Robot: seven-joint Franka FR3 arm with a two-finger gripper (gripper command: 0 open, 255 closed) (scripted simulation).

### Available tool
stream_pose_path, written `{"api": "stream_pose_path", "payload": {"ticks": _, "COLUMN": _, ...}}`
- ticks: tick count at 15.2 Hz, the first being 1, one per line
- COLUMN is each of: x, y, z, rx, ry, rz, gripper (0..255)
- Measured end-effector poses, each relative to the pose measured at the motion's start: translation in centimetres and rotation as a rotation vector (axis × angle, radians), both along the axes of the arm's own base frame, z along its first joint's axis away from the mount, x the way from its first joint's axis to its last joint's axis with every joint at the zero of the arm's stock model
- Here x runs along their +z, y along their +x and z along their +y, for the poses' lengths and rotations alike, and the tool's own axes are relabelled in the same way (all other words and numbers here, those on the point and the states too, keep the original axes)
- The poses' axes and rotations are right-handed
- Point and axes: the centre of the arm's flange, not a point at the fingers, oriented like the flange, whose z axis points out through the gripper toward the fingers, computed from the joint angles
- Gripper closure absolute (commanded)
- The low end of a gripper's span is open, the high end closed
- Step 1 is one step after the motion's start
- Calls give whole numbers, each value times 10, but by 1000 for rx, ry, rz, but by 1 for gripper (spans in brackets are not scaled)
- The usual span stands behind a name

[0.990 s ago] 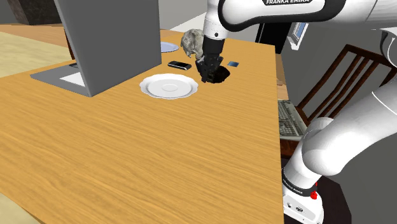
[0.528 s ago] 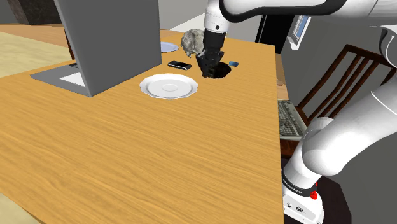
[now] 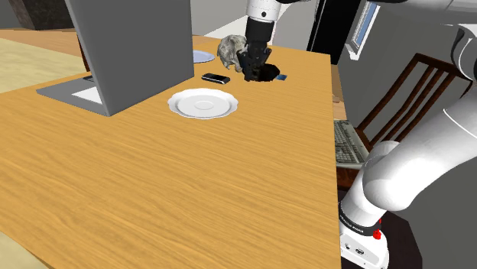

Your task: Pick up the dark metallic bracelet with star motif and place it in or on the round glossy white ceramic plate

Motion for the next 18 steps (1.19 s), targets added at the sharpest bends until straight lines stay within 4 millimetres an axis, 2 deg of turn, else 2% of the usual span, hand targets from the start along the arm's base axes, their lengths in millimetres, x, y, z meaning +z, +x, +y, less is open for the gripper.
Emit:
{"api": "stream_pose_path", "payload": {"ticks": 4, "x": 19, "y": 1, "z": 0, "rx": 0, "ry": 0, "rz": 0, "gripper": 255}}
{"api": "stream_pose_path", "payload": {"ticks": 6, "x": 18, "y": 5, "z": 14, "rx": 0, "ry": 0, "rz": 0, "gripper": 255}}
{"api": "stream_pose_path", "payload": {"ticks": 10, "x": 22, "y": 17, "z": 65, "rx": 2, "ry": -1, "rz": 0, "gripper": 255}}
{"api": "stream_pose_path", "payload": {"ticks": 18, "x": 15, "y": 46, "z": 161, "rx": 2, "ry": -2, "rz": 0, "gripper": 255}}
